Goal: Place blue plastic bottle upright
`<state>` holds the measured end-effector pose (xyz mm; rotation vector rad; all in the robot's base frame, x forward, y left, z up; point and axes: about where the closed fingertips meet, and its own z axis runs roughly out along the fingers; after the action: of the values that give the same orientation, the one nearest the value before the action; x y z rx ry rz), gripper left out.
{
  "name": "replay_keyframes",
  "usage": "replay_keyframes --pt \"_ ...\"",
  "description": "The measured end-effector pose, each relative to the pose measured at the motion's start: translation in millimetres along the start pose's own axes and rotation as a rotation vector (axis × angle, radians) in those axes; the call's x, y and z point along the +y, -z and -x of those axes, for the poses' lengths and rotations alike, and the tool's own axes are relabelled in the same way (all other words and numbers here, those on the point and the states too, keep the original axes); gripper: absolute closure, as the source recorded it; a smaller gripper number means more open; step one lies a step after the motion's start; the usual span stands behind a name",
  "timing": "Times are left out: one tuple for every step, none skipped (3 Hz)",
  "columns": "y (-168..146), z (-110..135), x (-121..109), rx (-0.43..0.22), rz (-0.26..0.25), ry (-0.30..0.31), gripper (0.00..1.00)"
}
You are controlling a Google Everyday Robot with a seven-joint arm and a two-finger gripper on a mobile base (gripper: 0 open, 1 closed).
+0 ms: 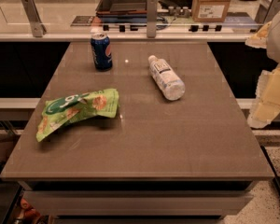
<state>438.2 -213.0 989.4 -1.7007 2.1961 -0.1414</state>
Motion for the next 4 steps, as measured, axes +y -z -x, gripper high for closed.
replay_keyframes --pt "0 0 0 0.000 0.000 0.000 0.00" --pt "2 0 -1 -0.013 -0.010 -0.011 0.00" --pt "2 0 -9 -0.049 -0.019 -0.042 0.00" --pt "1 5 -23 -0.103 -0.014 -0.100 0.00"
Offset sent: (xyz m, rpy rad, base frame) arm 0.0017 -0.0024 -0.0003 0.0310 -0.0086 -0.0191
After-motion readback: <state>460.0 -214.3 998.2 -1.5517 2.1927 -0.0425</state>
